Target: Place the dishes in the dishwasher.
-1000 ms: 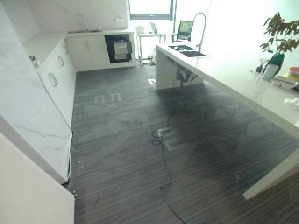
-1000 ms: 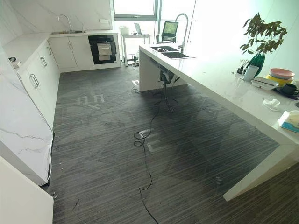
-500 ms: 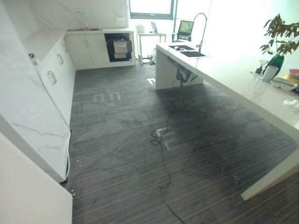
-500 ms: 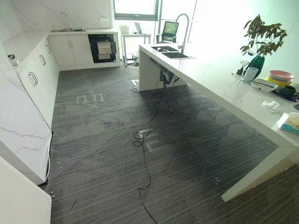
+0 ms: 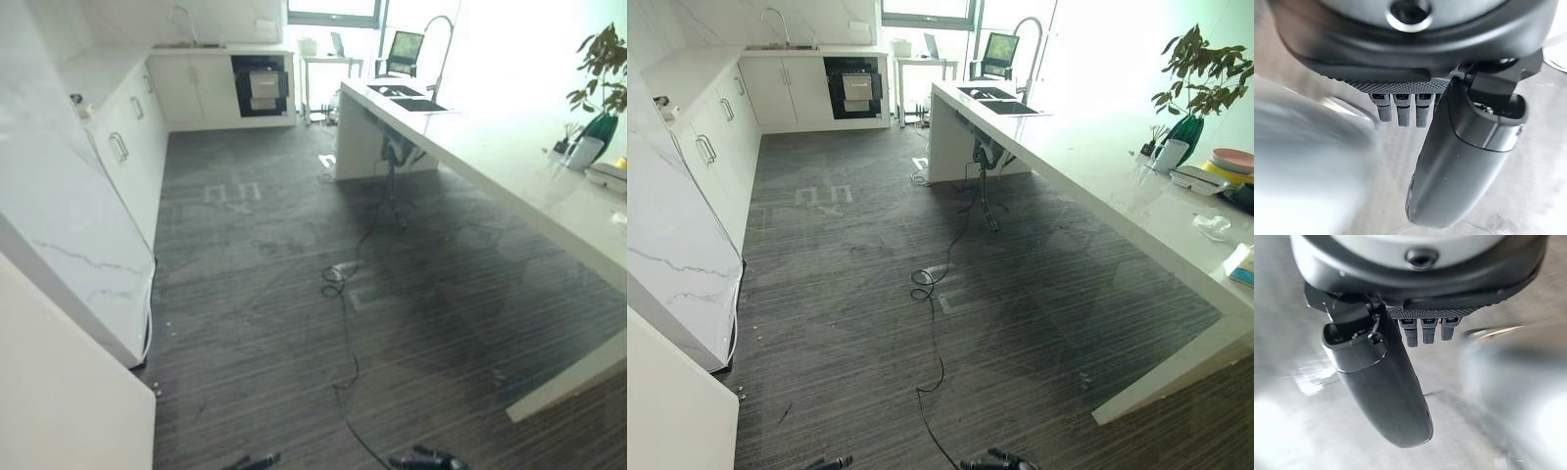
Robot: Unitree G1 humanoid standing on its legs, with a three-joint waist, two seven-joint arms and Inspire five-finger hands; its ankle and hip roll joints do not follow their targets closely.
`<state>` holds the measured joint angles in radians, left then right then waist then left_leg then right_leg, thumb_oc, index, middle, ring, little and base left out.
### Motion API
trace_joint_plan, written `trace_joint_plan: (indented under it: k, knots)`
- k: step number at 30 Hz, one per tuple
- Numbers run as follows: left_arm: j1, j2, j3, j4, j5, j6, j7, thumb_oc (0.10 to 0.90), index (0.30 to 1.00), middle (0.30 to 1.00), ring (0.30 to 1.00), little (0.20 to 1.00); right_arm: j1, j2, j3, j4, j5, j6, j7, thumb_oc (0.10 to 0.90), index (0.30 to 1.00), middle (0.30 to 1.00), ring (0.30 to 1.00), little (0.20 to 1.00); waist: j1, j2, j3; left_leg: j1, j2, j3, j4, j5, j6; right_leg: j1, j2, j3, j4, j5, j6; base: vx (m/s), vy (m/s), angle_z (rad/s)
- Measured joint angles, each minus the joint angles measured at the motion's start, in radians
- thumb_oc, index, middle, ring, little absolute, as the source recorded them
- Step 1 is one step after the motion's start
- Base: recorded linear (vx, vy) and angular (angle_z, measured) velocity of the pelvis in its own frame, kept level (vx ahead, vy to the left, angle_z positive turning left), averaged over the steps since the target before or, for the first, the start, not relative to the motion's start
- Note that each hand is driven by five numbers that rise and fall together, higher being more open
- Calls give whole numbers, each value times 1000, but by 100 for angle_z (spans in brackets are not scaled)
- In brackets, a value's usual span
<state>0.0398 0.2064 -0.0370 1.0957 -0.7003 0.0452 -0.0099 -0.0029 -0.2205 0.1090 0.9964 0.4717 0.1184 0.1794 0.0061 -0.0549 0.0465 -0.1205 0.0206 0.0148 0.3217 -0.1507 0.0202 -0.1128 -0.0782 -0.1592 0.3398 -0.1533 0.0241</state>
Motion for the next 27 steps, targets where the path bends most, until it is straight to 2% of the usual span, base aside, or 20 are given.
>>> trace_joint_plan:
  k: [3,5,6,7,8,9,10,11,12,13,14,15,17,20,21,22,23,24,26,27]
  knots:
    - [61,-2,5,-269,-4,-62,6,800,900,900,900,900,51,-32,18,-330,3,-26,-61,800,900,900,900,900,1,13,34,18,1,3,-27,30,-6,-8,3,2,13,-7,-9,56,-173,-1]
    - [110,-2,30,-430,-5,-93,19,800,900,900,900,900,107,-49,33,-578,2,-28,-94,800,900,900,900,900,6,3,75,56,-5,12,-69,71,-43,-17,4,14,58,-35,-31,18,-190,-4]
    - [95,14,46,-472,-12,-132,18,800,900,900,900,900,108,-43,39,-651,2,-59,-88,800,900,900,900,900,15,-44,127,33,-16,60,6,102,-88,-35,-3,16,118,-70,-60,46,-106,9]
    - [55,22,59,-452,-35,-154,19,800,900,900,900,900,83,-32,34,-640,2,-90,-75,800,900,900,900,900,24,-67,158,-49,-19,62,155,150,-134,-39,-12,38,137,-84,-97,169,-41,1]
    - [30,21,66,-431,-43,-157,20,800,900,900,900,900,69,-30,28,-607,-1,-96,-75,800,900,900,900,900,34,-78,166,-143,-1,59,308,217,-154,-35,-2,44,132,-79,-111,204,19,3]
    - [40,15,67,-431,-44,-157,19,800,900,900,900,900,51,-27,13,-583,-2,-101,-77,800,900,900,900,900,33,-66,174,-213,16,64,406,217,-137,-31,12,35,126,-78,-113,357,89,-12]
    - [55,4,67,-431,-44,-158,20,800,900,900,900,900,52,-25,-2,-561,-16,-107,-79,800,900,900,900,900,30,-49,186,-226,47,105,360,197,-119,-23,31,27,100,-79,-111,397,187,-5]
    - [66,-10,50,-410,-47,-157,22,800,900,900,900,900,52,-32,-5,-530,-38,-107,-81,800,900,900,900,900,24,-6,197,-185,85,178,129,195,-108,30,68,9,8,-58,-73,558,269,-12]
    - [77,-38,35,-413,-52,-158,24,800,900,900,900,900,56,-59,-2,-517,-40,-101,-80,800,900,900,900,900,34,31,204,-178,135,196,-55,191,-129,23,92,-18,113,-102,-50,520,279,-1]
    - [101,-31,24,-463,-54,-163,23,800,900,900,900,900,59,-62,-3,-530,-40,-96,-78,800,900,900,900,900,31,34,206,-196,141,197,-111,191,-148,56,72,5,128,-187,-45,439,195,10]
    - [102,-51,1,-481,-54,-158,24,800,900,900,900,900,79,-99,-19,-575,-41,-97,-70,800,900,900,900,900,30,111,250,-237,220,97,-117,186,-165,86,170,11,133,-175,-100,446,191,-2]
    - [127,-55,-2,-488,-54,-157,23,800,900,900,900,900,100,-111,-22,-599,-43,-97,-58,800,900,900,900,900,41,113,253,-264,237,54,-113,187,-165,88,181,24,138,-193,-119,418,167,-52]
    - [181,-56,29,-477,-54,-157,24,800,900,900,900,900,157,-125,-32,-638,-51,-108,-19,800,900,900,900,900,58,99,248,-282,240,84,-15,190,-151,128,172,83,124,-211,-114,462,185,-75]
    - [192,-53,84,-477,-51,-157,24,800,900,900,900,900,208,-150,-63,-646,-61,-110,-2,800,900,900,900,900,50,80,209,-245,211,144,-5,187,-115,219,155,118,40,-220,-84,500,203,-27]
    - [175,-36,83,-482,-38,-157,24,800,900,900,900,900,216,-137,-75,-647,-65,-109,-3,800,900,900,900,900,52,41,181,-204,134,146,-15,181,-97,304,108,127,-42,-227,-53,579,246,-18]
    - [169,-25,76,-494,-29,-156,23,800,900,900,900,900,218,-129,-68,-653,-68,-107,-2,800,900,900,900,900,65,8,155,-161,78,129,-28,213,-34,343,70,129,-59,-227,-20,488,217,-10]
    - [165,-12,72,-507,-29,-156,22,800,900,900,900,900,219,-108,-64,-673,-68,-106,-4,800,900,900,900,900,68,-19,140,-145,52,142,-11,207,16,351,35,121,-41,-207,27,306,154,-10]
    - [152,1,66,-533,-27,-156,20,800,900,900,900,900,218,-90,-58,-708,-68,-107,-4,800,900,900,900,900,74,-27,131,-133,42,140,-2,179,36,353,19,121,-26,-164,78,295,159,5]
    - [94,46,58,-559,2,-156,-1,800,900,900,900,900,165,-24,-38,-730,-67,-113,-6,800,900,900,900,900,84,-39,126,-144,27,130,97,154,60,370,2,110,-11,-18,80,417,299,10]
    - [61,52,51,-552,18,-156,-4,800,900,900,900,900,117,-3,-18,-736,-66,-113,-14,800,900,900,900,900,81,-6,107,-119,6,141,125,75,71,373,-12,81,40,71,136,469,415,13]
